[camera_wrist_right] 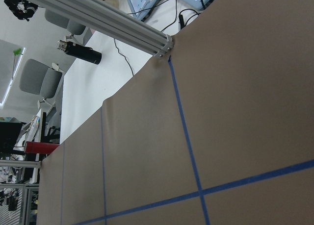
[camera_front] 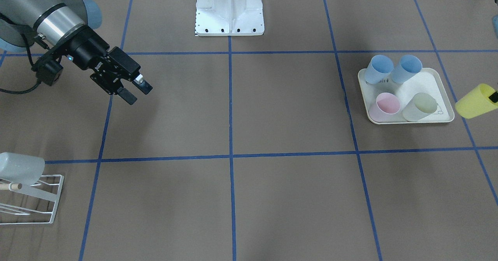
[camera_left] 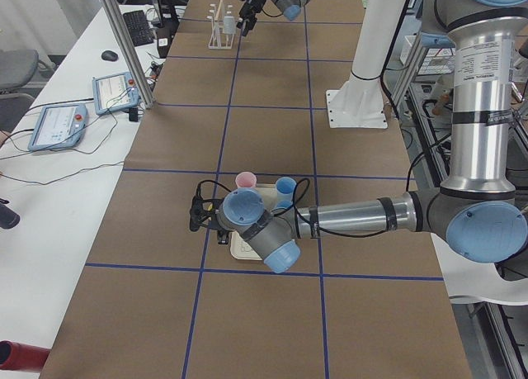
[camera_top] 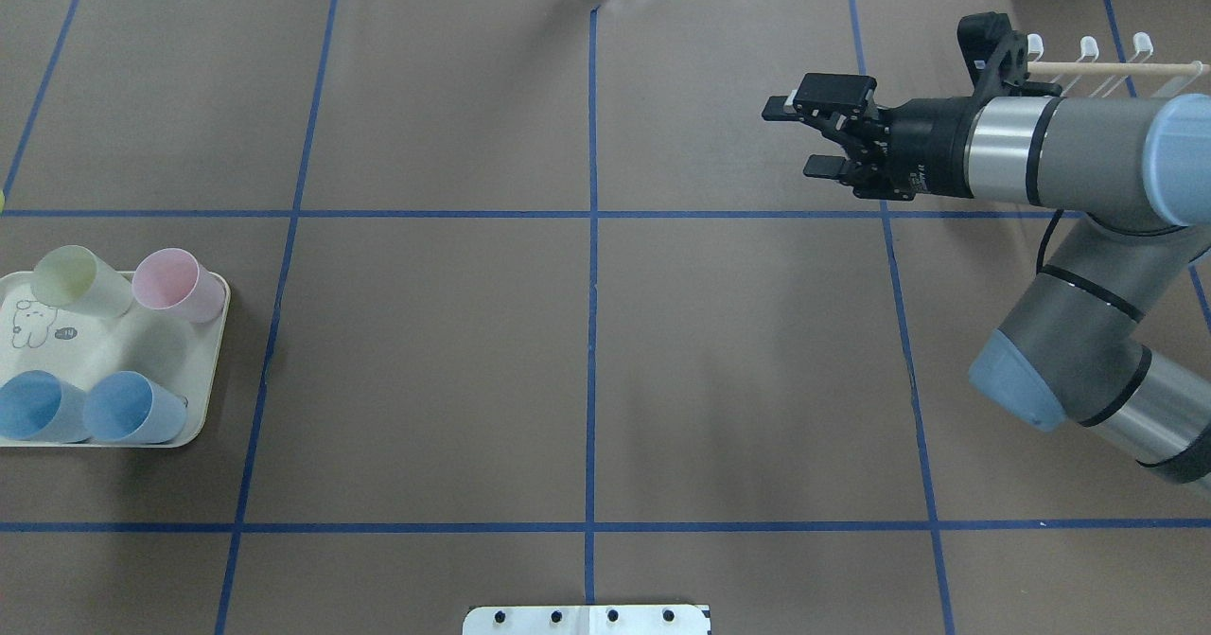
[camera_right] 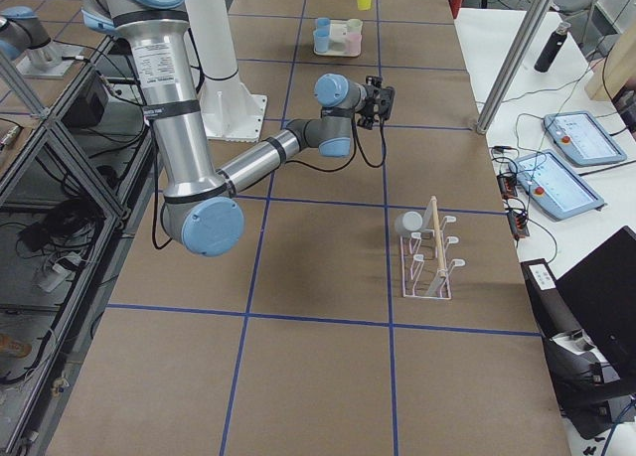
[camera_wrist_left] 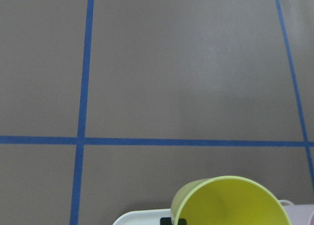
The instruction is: Transfer IKEA cup to right arm and place on rack
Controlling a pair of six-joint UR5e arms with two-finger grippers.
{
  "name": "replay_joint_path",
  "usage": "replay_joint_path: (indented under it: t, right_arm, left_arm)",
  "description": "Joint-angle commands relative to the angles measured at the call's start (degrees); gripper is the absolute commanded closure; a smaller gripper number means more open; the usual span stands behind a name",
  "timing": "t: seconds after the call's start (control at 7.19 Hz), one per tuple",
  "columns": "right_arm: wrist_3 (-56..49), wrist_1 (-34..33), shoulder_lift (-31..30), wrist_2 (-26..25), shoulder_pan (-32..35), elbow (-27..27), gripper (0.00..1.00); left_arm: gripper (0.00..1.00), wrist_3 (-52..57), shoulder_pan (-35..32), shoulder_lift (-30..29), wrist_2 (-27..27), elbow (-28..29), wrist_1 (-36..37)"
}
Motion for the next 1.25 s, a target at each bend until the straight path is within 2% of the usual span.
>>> replay_joint_path:
  t: [0.0, 0.14, 0.28, 0.42, 0.56, 0.83, 1.11]
  right_arm:
    - [10.9, 1.2, 3.6, -0.9, -3.4, 0.1, 0.00]
    - [15.5, 2.9, 5.9, -2.7, -5.8, -0.3, 0.00]
    - [18.0, 5.1, 6.7, -7.3, -9.3, 0.0, 0.00]
    - [20.6, 10.5, 7.5, -12.5, -13.1, -0.5, 0.00]
    - [23.7, 13.6, 8.2, -17.3, -15.9, -0.6, 0.00]
    - [28.3, 13.8, 10.5, -22.3, -16.8, -0.7, 0.00]
    - [29.5, 13.8, 11.1, -23.9, -16.9, -1.6, 0.00]
  left_arm:
    - [1.00, -23.4, 0.4, -5.2, -1.6, -7.5, -0.3]
    - [1.00, -34.4, 5.3, -8.7, -1.9, -11.3, -0.3]
    - [1.00, -42.7, 9.1, -13.9, -1.7, -12.6, -0.7]
    - [1.00, -50.8, 13.7, -19.0, -0.9, -12.8, -1.4]
    - [1.00, -58.4, 18.5, -23.8, 3.0, -12.7, -3.4]
    - [1.00, -75.3, 27.1, -25.1, 15.8, -12.1, -18.9]
    - [1.00, -85.8, 37.3, -26.1, 29.9, -11.8, -32.3]
